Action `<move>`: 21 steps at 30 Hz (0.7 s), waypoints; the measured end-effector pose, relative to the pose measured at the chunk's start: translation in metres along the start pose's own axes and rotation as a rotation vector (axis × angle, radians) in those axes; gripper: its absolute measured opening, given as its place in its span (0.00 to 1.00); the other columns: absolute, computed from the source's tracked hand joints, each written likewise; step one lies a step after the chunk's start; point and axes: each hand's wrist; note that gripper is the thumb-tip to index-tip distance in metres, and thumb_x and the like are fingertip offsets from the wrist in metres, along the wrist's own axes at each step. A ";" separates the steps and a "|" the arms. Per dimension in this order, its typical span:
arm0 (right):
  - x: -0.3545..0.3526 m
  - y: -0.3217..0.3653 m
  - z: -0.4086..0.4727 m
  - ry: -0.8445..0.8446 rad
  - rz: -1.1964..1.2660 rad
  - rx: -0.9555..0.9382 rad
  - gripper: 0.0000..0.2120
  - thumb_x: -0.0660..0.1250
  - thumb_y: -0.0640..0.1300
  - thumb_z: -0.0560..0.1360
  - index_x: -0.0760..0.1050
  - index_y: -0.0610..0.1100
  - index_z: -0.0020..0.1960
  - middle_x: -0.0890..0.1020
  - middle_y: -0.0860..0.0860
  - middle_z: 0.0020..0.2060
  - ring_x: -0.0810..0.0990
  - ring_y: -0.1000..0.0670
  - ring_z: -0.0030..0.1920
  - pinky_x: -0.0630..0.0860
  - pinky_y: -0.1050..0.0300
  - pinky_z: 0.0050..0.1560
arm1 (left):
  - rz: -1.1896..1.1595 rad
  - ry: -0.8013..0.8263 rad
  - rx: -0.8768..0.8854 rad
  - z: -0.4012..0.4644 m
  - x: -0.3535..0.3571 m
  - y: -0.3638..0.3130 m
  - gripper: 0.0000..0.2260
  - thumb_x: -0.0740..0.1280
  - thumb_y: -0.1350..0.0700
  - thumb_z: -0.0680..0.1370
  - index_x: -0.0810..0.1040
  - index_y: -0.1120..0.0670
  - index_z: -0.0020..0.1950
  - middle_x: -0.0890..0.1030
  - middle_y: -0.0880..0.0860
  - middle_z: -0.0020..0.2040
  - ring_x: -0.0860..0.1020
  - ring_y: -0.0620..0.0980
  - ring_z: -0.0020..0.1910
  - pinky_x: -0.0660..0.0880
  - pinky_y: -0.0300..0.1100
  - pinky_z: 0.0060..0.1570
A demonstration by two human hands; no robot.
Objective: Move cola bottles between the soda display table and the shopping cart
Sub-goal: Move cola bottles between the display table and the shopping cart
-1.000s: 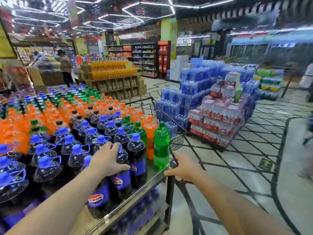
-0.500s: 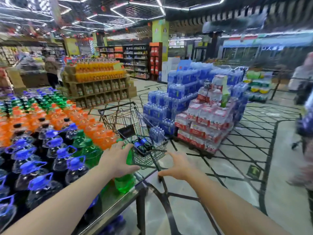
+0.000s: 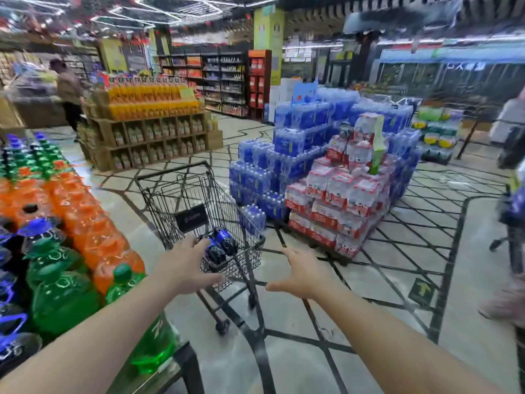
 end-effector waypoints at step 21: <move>-0.027 -0.006 0.349 0.146 -0.061 -0.038 0.53 0.73 0.71 0.69 0.54 0.50 0.83 0.65 0.48 0.79 0.66 0.44 0.77 0.70 0.45 0.72 | -0.018 0.130 -0.074 0.329 0.017 0.064 0.48 0.64 0.22 0.71 0.57 0.45 0.84 0.67 0.53 0.76 0.70 0.55 0.73 0.77 0.54 0.65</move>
Point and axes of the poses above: each hand's wrist, its own z-axis towards the middle knuckle, its own x-axis out of the palm, y = z × x
